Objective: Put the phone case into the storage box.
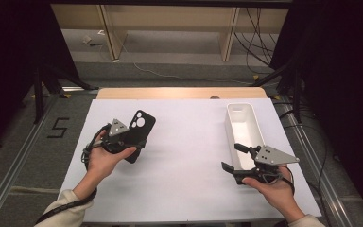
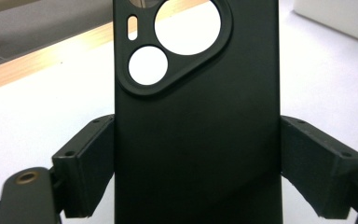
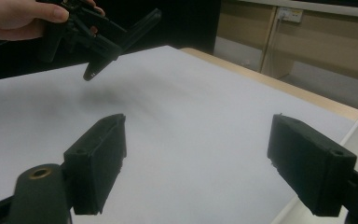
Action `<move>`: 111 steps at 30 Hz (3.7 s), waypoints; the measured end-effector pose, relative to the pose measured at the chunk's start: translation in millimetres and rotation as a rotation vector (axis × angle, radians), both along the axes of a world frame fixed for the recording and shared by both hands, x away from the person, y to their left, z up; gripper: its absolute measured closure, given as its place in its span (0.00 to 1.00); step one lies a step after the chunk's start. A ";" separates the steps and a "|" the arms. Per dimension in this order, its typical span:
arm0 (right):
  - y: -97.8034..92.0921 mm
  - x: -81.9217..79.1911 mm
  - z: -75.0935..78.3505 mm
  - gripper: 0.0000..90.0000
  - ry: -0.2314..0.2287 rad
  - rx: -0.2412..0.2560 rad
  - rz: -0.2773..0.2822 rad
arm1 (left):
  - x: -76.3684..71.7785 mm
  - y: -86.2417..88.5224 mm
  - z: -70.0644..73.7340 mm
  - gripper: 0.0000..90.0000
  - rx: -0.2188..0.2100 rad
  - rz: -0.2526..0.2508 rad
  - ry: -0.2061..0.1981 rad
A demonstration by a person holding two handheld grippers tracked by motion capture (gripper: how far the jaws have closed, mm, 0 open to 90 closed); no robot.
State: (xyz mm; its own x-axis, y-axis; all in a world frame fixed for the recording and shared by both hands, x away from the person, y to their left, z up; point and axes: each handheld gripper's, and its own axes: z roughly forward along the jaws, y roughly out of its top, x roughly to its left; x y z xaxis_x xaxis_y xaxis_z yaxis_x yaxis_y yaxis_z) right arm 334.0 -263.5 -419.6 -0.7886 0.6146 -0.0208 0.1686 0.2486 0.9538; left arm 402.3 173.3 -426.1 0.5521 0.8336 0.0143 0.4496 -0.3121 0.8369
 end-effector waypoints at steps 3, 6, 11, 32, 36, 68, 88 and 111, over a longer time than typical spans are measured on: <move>0.6 0.7 0.1 0.23 -0.002 0.000 0.000 | -1.8 -2.3 1.3 0.17 -0.006 -0.003 -0.012; 1.3 1.0 0.3 0.23 -0.002 0.003 -0.008 | -4.0 -6.2 1.9 0.17 -0.012 -0.015 -0.024; 2.2 2.6 0.7 0.23 -0.002 0.006 -0.015 | -7.3 -12.8 3.5 0.17 -0.014 -0.034 -0.036; 15.2 14.0 4.1 0.23 0.003 0.047 -0.030 | -17.2 -34.3 4.1 0.17 0.002 -0.109 -0.048; 19.3 16.5 5.2 0.23 0.002 0.043 -0.032 | -19.7 -39.6 4.0 0.17 0.008 -0.127 -0.047; 28.8 24.4 6.1 0.22 0.004 0.048 -0.046 | -25.6 -51.0 5.1 0.17 0.007 -0.177 -0.066; 35.6 28.6 8.7 0.22 0.000 0.061 -0.052 | -29.2 -62.2 4.4 0.17 0.016 -0.207 -0.068; 42.5 33.4 11.2 0.21 0.007 0.066 -0.055 | -32.7 -74.5 2.7 0.17 0.023 -0.236 -0.066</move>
